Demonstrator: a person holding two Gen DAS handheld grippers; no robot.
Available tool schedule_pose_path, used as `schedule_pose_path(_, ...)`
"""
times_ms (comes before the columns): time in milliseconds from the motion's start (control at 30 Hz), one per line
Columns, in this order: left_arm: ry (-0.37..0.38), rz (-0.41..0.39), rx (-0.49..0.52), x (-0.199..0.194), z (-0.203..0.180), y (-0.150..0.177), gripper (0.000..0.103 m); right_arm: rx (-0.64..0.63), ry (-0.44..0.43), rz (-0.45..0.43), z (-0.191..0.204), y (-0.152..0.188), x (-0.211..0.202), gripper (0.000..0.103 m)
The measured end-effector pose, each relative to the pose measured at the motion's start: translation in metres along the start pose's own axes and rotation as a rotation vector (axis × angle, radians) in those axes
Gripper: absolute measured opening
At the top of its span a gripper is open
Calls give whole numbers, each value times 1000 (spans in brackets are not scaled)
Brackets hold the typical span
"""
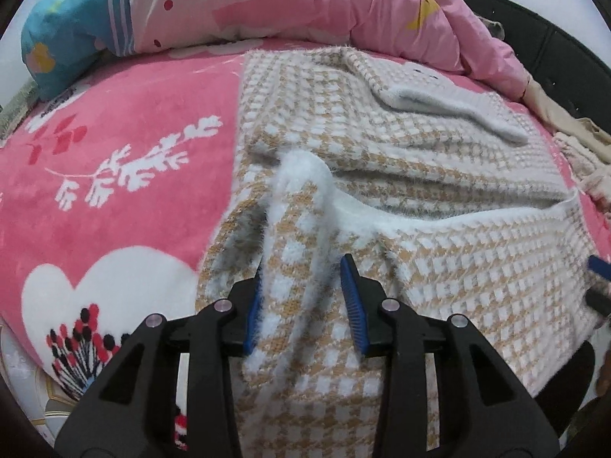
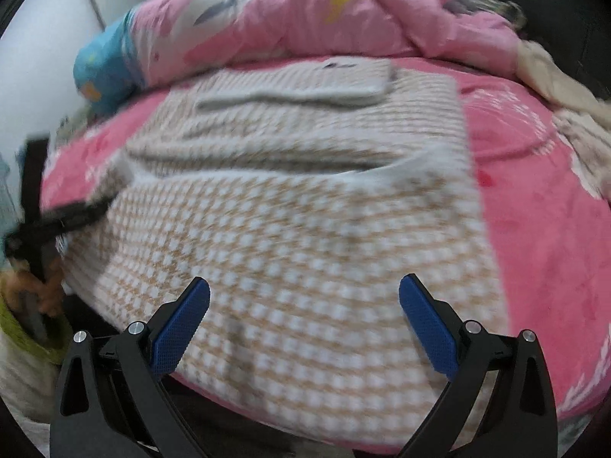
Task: Fold large clothes
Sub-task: 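Grasp the folded hem edge with the left tool and lift it, then grasp the coat edge with the right tool while the left tool lifts the hem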
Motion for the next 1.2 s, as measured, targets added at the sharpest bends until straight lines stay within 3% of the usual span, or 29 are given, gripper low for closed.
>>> schedule_pose_path(133, -19, 0, 8, 0, -2, 0, 35, 88, -13, -25, -44, 2, -22, 96)
schedule_pose_path(367, -31, 4, 16, 1, -3, 1, 35, 121, -60, -42, -83, -13, -29, 84)
schedule_pose_path(567, -44, 13, 18, 3, -4, -1, 35, 97, -121, -4, -70, -41, 8, 72)
schedule_pose_path(700, -51, 18, 18, 4, -5, -2, 35, 75, -97, 5, -63, -49, 20, 67)
schedule_pose_path(933, -59, 20, 17, 4, -7, -2, 35, 74, -104, 55, -65, -39, 27, 53)
schedule_pose_path(1033, -62, 19, 20, 5, -7, -3, 35, 58, -85, 73, -65, -28, 24, 43)
schedule_pose_path(1200, -79, 4, 28, 4, -9, -4, 35, 35, -19, 66, -55, -22, 18, 11)
Point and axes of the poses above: each gripper's, at about its wrist camera, not at the fingertips, and x roughly the way its jaws point, z to its left, y to its underside, the point moved 3 cm from there along x, roughly the way its jaws point, and after that the axes turned 3 degrees about z, right-handed, at the moved point
